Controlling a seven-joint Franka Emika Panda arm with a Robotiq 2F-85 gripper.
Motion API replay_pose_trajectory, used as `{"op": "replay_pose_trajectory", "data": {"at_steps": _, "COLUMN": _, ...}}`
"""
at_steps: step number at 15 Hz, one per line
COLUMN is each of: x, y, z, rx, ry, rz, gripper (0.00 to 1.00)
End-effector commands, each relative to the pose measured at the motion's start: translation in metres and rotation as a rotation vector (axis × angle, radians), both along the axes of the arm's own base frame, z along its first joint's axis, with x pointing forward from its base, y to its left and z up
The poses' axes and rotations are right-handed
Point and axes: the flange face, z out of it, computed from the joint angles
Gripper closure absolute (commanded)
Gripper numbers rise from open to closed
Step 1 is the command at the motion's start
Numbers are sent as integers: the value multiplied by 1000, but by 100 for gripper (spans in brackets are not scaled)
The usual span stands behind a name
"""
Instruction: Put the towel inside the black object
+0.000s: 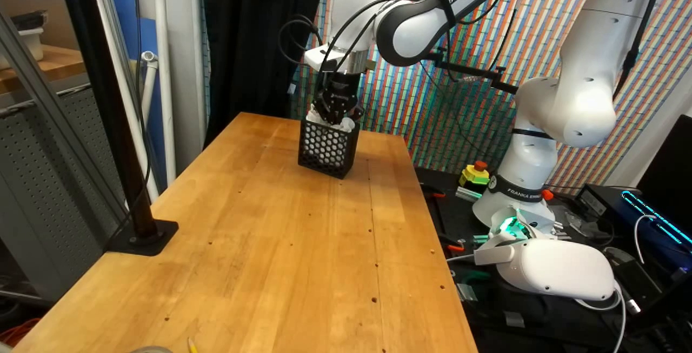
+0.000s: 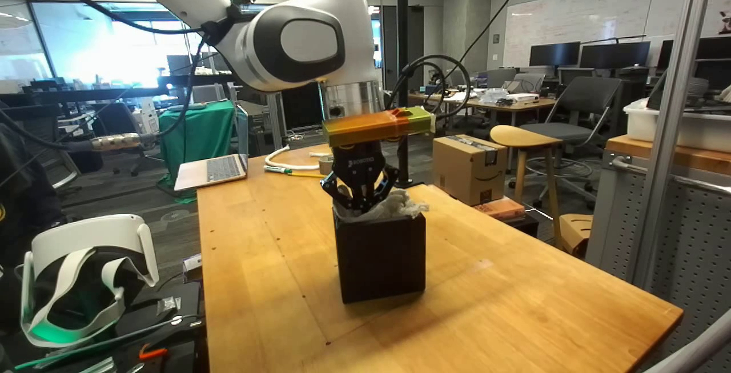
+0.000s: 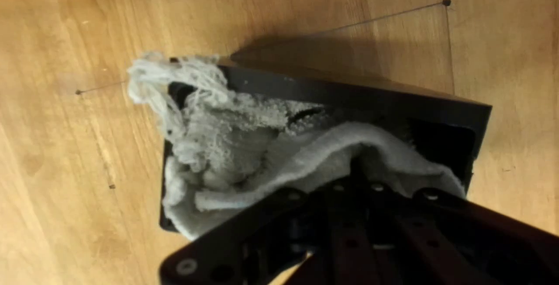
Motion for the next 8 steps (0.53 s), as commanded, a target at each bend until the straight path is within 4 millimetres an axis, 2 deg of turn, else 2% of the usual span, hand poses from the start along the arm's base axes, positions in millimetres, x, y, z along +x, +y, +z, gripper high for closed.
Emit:
{"op": "replay_pose_trajectory", "data": {"at_steps": 1, "x": 9, "y": -5, "z": -18, "rx": 45, "ry": 33, "rz": 12, "gripper": 96}}
{"op": "replay_pose_trajectory", "data": {"at_steps": 8, "x": 19, "y": -21, "z": -59, "rx": 133, "ry": 129, "rz": -17, "gripper": 96}}
